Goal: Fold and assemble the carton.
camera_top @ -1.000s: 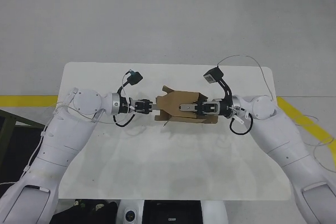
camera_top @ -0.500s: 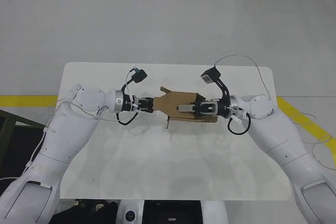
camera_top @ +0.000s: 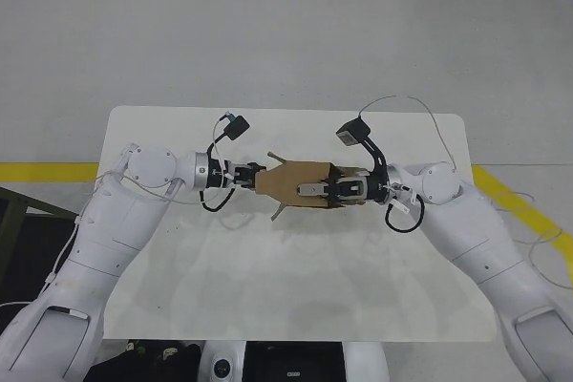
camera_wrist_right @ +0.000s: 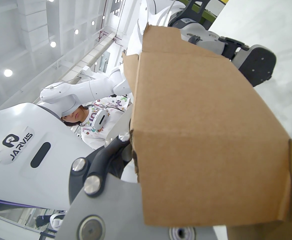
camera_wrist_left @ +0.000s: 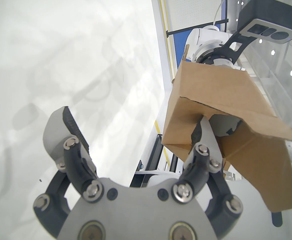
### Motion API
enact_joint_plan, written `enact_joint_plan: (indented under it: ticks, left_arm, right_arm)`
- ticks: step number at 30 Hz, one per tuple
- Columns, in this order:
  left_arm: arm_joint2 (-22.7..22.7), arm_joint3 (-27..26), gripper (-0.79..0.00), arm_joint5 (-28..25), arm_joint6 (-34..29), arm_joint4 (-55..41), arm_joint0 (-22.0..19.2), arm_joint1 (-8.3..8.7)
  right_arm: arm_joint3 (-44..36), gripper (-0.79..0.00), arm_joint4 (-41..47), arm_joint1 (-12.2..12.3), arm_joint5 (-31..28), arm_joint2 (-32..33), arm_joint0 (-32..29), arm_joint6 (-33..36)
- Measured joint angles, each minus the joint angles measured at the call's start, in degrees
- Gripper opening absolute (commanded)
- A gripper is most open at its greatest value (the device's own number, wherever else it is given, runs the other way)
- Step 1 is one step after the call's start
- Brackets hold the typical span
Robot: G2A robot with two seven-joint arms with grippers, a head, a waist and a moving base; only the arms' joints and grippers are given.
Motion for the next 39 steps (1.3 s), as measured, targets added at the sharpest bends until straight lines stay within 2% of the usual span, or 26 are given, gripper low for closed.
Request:
enact_joint_plan:
  ticks: [7, 13, 19, 25, 39]
  left_arm:
    - [-0.27, 0.10, 0.000, -0.47, 0.28, -0.61, 0.01, -0.01]
    - [-1.45, -0.09, 0.000, -0.57, 0.47, 1.69, 1.26, 0.63]
    - [-1.05, -2.05, 0.000, 0.33, -1.19, 4.07, 3.03, 1.06]
    - [-0.68, -4.22, 0.000, 0.49, -1.49, 2.43, 3.80, 0.99]
    - [-1.73, -3.97, 0.000, 0.46, -1.00, 1.23, 3.12, 1.16]
  right_arm:
    - [1.51, -0.785, 0.46, 0.22, -1.24, 0.22, 0.27, -1.24]
    - [3.82, -0.785, 1.16, 0.46, -3.35, 1.54, 0.43, -3.35]
    - [5.64, -0.785, 1.75, 0.34, -5.13, 2.43, 0.50, -5.14]
    - [7.19, -0.785, 0.56, -0.24, -6.08, 1.99, 0.75, -6.10]
    - [5.92, -0.785, -1.51, -1.41, -3.71, -0.44, 1.30, -3.72]
